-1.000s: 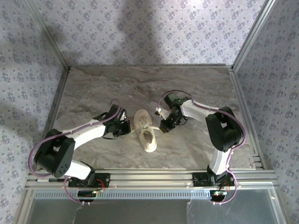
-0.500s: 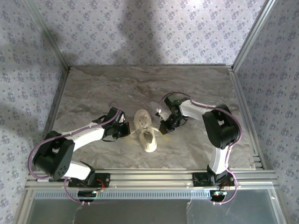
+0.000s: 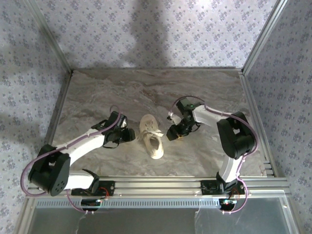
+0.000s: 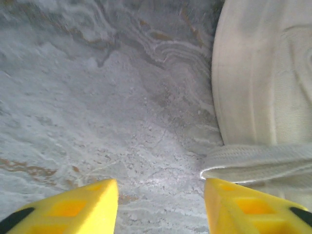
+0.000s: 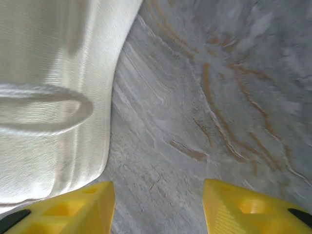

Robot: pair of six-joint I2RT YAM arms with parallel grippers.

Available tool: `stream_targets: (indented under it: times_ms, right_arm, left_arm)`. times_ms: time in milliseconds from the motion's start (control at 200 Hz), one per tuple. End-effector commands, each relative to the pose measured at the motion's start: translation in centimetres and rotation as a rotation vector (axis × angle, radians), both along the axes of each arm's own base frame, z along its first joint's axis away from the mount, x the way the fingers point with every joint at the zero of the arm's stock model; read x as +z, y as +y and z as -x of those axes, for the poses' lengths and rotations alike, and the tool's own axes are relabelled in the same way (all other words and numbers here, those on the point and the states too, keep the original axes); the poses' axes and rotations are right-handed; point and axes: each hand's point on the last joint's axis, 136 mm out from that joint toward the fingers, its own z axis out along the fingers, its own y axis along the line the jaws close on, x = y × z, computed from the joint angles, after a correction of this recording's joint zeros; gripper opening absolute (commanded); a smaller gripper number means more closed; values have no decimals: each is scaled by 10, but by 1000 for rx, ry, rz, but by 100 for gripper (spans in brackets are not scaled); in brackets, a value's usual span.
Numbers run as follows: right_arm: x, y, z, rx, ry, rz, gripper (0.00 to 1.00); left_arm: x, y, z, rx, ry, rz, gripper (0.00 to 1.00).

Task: Tie the shoes

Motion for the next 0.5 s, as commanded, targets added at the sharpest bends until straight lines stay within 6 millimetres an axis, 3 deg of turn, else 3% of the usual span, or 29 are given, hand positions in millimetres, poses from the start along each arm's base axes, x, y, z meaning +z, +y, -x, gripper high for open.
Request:
stream_targets:
  times_ms: [0, 85, 205, 360, 495]
  right_arm:
    - [18, -11, 4, -46, 6, -33, 53]
    - [32, -18, -2, -97, -29, -59, 53]
    - [61, -12, -16, -144, -102, -97, 52]
    - [86, 28, -20, -118, -157, -196, 48]
    - [83, 53, -18, -61, -166, -177, 47]
  left_arm:
    - [34, 7, -12, -8, -85, -32, 53]
    - [48, 3, -15, -33, -128, -11, 53]
    - [61, -13, -18, -99, -162, 36, 52]
    - [67, -38, -23, -180, -174, 62, 51]
    - [65, -62, -32, -220, -143, 107, 43]
